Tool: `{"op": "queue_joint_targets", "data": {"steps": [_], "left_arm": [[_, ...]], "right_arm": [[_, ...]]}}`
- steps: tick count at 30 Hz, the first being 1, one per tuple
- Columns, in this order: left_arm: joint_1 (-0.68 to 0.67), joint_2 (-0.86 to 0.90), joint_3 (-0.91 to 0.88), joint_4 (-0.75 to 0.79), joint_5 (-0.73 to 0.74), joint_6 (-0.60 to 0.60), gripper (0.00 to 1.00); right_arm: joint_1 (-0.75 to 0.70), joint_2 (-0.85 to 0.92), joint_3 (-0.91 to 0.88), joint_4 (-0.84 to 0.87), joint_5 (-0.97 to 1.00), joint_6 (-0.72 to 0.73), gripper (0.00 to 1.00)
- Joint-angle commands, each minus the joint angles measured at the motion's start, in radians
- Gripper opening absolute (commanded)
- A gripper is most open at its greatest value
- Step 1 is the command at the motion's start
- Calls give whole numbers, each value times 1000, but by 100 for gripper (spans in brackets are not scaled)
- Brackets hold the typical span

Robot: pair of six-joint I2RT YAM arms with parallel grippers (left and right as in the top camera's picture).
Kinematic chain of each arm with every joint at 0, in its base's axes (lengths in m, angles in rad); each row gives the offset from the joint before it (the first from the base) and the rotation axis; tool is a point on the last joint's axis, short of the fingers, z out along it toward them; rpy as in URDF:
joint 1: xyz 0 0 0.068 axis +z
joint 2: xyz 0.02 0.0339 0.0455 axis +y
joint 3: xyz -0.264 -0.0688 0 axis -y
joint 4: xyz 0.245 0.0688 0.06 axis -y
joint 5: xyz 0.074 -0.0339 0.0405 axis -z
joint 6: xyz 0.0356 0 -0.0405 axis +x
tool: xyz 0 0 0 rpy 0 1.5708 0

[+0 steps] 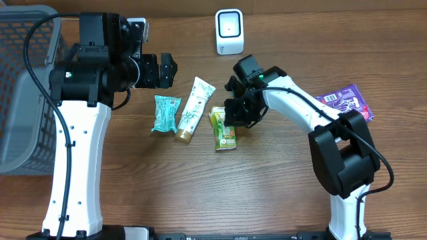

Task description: Scan the item barcode

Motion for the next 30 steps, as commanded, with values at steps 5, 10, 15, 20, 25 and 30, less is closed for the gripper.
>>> {"op": "queue_joint_targets", "data": {"steps": [5, 10, 15, 20, 25, 30], "left_arm": [[-1, 2, 11, 1, 7, -16, 100], [-1, 2, 11, 1, 7, -16, 100], [-1, 2, 11, 1, 7, -16, 100], [-1, 2, 11, 1, 7, -16, 100], [-1, 2, 11, 1, 7, -16, 100], [-1, 2, 11, 1, 7, -16, 100]], "right_arm": [[19, 103, -18, 1, 25, 58, 29], [-11, 126, -11, -19, -51, 23, 42], [-37, 76, 39, -88, -67, -73, 62], [-97, -10, 95, -153, -22, -121, 71], [-151, -11, 88, -154, -22, -142, 72], [-179, -10, 77, -125, -18, -155, 76]]}}
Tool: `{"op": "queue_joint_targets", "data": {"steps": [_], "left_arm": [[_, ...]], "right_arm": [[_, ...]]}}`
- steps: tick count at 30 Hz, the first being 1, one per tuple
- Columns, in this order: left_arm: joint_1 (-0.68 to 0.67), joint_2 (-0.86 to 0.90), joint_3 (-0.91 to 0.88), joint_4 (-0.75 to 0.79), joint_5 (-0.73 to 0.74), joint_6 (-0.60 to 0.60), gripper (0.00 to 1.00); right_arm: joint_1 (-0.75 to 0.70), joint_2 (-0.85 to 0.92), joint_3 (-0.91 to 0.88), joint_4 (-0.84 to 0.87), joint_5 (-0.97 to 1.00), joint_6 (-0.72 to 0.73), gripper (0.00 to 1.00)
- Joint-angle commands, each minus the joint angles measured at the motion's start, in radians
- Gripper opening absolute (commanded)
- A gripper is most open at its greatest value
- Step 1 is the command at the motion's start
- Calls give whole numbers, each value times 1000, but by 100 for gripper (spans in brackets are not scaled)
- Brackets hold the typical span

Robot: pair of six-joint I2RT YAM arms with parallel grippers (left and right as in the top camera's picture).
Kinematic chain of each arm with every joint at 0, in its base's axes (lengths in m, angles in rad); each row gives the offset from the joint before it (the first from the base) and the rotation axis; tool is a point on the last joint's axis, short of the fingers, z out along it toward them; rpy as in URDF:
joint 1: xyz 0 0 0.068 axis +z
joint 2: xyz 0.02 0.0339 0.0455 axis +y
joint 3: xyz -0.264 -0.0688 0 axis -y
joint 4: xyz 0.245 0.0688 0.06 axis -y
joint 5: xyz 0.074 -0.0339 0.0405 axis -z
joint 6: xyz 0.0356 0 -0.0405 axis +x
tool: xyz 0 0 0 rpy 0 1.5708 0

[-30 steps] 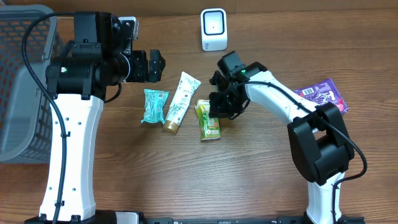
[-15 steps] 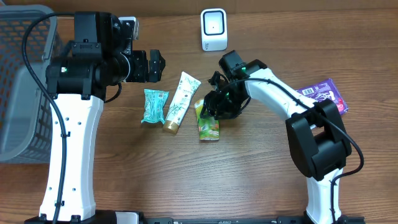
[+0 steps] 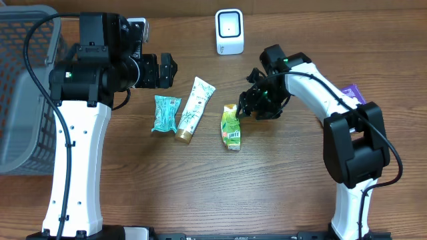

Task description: Scan the item barcode

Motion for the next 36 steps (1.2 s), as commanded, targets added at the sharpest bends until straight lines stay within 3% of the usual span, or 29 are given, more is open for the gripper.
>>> {"op": "queue_joint_targets", "data": {"steps": [1, 5, 17, 22, 27, 33, 36], "left_arm": [[-1, 2, 11, 1, 7, -16, 100], [-1, 2, 11, 1, 8, -16, 100], [-1, 2, 11, 1, 8, -16, 100], [-1, 2, 11, 1, 7, -16, 100], [-1, 2, 11, 1, 8, -16, 100], [-1, 2, 11, 1, 7, -16, 100], [-1, 2, 11, 1, 7, -16, 100]], "right_arm": [[-15, -38, 8, 40, 5, -27, 76], [-15, -34, -4, 102, -21, -75, 76], [33, -23, -53, 340, -9, -41, 72], [105, -2, -53, 338, 177, 65, 72], [134, 5, -53, 336, 373, 200, 61], [92, 3, -40, 239, 457, 289, 38], [67, 3, -10, 132, 463, 322, 37]]}}
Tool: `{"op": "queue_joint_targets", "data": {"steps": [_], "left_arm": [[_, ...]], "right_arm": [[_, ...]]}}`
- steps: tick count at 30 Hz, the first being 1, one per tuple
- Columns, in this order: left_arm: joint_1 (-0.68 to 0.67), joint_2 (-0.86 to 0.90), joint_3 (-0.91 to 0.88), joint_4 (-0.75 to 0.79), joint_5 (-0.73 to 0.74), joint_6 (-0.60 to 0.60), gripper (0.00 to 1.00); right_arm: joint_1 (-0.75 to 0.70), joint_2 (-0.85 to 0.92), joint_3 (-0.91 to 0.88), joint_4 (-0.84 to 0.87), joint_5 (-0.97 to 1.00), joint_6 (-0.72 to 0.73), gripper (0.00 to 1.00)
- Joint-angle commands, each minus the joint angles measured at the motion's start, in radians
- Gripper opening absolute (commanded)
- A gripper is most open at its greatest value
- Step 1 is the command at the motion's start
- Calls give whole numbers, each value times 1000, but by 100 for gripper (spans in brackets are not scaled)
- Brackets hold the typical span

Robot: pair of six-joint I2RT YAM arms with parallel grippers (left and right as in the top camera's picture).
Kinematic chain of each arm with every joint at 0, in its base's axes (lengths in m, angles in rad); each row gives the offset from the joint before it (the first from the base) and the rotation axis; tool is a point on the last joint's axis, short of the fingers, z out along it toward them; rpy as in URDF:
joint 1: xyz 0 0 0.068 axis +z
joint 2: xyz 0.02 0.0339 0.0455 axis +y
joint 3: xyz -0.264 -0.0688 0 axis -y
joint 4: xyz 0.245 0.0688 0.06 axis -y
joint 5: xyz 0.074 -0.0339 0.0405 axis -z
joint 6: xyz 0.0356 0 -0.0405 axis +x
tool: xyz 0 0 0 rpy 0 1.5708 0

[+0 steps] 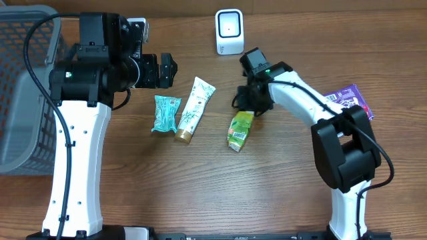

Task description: Scan the item barcode

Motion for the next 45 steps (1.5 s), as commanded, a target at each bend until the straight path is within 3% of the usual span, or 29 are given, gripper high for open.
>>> {"op": "queue_joint_targets", "data": {"steps": [1, 3, 4, 9, 14, 19, 26, 34, 38, 39, 41, 45], "left_arm": [[-1, 2, 11, 1, 7, -16, 100], [-1, 2, 11, 1, 7, -16, 100], [-1, 2, 11, 1, 7, -16, 100], [-1, 2, 11, 1, 8, -16, 100], [-1, 2, 11, 1, 8, -16, 100], [-1, 2, 11, 1, 8, -16, 100], [-1, 2, 11, 1, 7, -16, 100], [-1, 2, 11, 1, 7, -16, 100], [-1, 2, 11, 1, 8, -16, 100], [-1, 2, 11, 1, 8, -16, 100], [-1, 2, 11, 1, 8, -16, 100], [-1, 2, 11, 1, 8, -16, 100]], "right_arm": [[-39, 0, 36, -115, 66, 53, 41], [-50, -1, 78, -241, 55, -18, 56], [-55, -1, 91, -285, 42, -53, 59], [-99, -1, 112, -429, -61, -311, 61], [-108, -1, 111, -509, -178, -688, 75], [-106, 0, 109, -572, -302, -871, 77], [-105, 1, 10, -494, -330, -892, 80], [-77, 0, -19, -523, -423, -892, 68], [3, 0, -19, -557, -456, -898, 68], [29, 0, -19, -571, -447, -928, 69], [79, 0, -19, -572, -389, -967, 82], [133, 0, -19, -449, -181, -914, 89]]}}
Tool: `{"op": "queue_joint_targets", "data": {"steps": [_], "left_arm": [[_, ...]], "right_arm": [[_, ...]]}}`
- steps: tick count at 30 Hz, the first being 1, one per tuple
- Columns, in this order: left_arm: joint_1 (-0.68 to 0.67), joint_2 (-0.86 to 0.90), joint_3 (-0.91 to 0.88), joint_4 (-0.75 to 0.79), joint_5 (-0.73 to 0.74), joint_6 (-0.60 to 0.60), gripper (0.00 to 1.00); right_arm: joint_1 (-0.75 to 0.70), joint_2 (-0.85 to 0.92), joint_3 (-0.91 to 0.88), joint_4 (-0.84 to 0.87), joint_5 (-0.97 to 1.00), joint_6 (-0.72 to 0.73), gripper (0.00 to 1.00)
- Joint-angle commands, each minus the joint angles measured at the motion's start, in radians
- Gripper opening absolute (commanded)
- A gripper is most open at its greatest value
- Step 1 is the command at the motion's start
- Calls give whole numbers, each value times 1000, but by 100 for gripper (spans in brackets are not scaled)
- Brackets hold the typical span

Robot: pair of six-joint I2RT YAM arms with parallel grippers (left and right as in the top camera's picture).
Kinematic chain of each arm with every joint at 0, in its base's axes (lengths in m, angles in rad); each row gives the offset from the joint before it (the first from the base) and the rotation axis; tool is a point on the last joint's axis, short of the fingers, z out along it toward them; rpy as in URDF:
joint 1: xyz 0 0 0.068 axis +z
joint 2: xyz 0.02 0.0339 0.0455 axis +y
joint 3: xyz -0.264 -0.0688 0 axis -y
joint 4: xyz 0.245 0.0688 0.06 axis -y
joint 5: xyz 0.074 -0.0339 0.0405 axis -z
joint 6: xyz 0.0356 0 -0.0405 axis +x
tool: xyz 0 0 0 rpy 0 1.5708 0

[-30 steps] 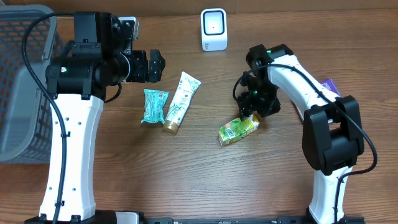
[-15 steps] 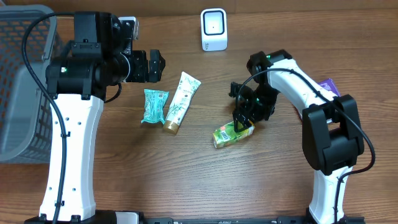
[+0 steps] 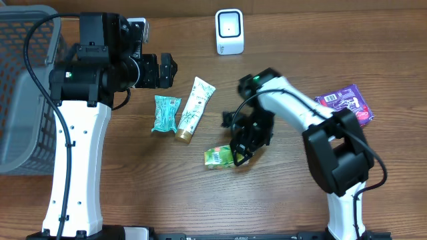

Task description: Scan the item barcode

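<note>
A green juice pouch [image 3: 219,157] lies flat on the table in front of centre, its long side running left to right. My right gripper [image 3: 239,153] is down at the pouch's right end and appears shut on it. The white barcode scanner [image 3: 229,31] stands upright at the back centre, well away from the pouch. My left gripper [image 3: 164,70] hangs raised at the back left, holding nothing; its jaws are not clear from above.
A teal packet [image 3: 165,113] and a white tube [image 3: 194,107] lie side by side left of centre. A purple packet [image 3: 347,103] lies at the right. A grey mesh basket [image 3: 20,93] stands at the far left edge.
My right gripper has moved from just in front of the scanner toward the table's front. The green pouch went with it and has turned from nearly upright in the picture to lying sideways.
First my right gripper was over the green pouch beside the white tube. Then the pouch lay a little further right with the gripper at its far end, then nearer the scanner. Now both are toward the front, the pouch turned sideways. The left arm never moved.
</note>
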Motion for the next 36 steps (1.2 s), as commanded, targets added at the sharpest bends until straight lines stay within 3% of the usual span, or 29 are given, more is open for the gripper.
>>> {"op": "queue_joint_targets", "data": {"steps": [1, 7, 10, 16, 17, 18, 19, 21, 23, 31, 34, 36], "left_arm": [[-1, 2, 11, 1, 7, -16, 100], [-1, 2, 11, 1, 7, -16, 100], [-1, 2, 11, 1, 7, -16, 100], [-1, 2, 11, 1, 8, -16, 100], [-1, 2, 11, 1, 8, -16, 100], [-1, 2, 11, 1, 7, -16, 100], [-1, 2, 11, 1, 7, -16, 100], [-1, 2, 11, 1, 7, -16, 100], [-1, 2, 11, 1, 8, -16, 100], [-1, 2, 11, 1, 7, -16, 100], [-1, 2, 11, 1, 7, -16, 100], [-1, 2, 11, 1, 8, -16, 100]], "right_arm": [[21, -1, -4, 102, 180, 25, 90], [21, 1, -5, 221, 190, 19, 87], [21, 2, -5, 190, 179, 14, 82], [21, 2, -5, 65, 92, -34, 82], [21, 2, -5, 42, 92, -34, 75], [21, 2, -5, 32, 92, -34, 60], [21, 2, -5, 25, 92, -34, 29], [21, 2, -5, 26, 92, -33, 12], [21, 2, -5, 26, 82, -33, 4], [21, 2, -5, 63, 40, 19, 4], [21, 2, -5, 63, 51, 18, 47], [21, 1, 7, 58, 71, 19, 63]]}}
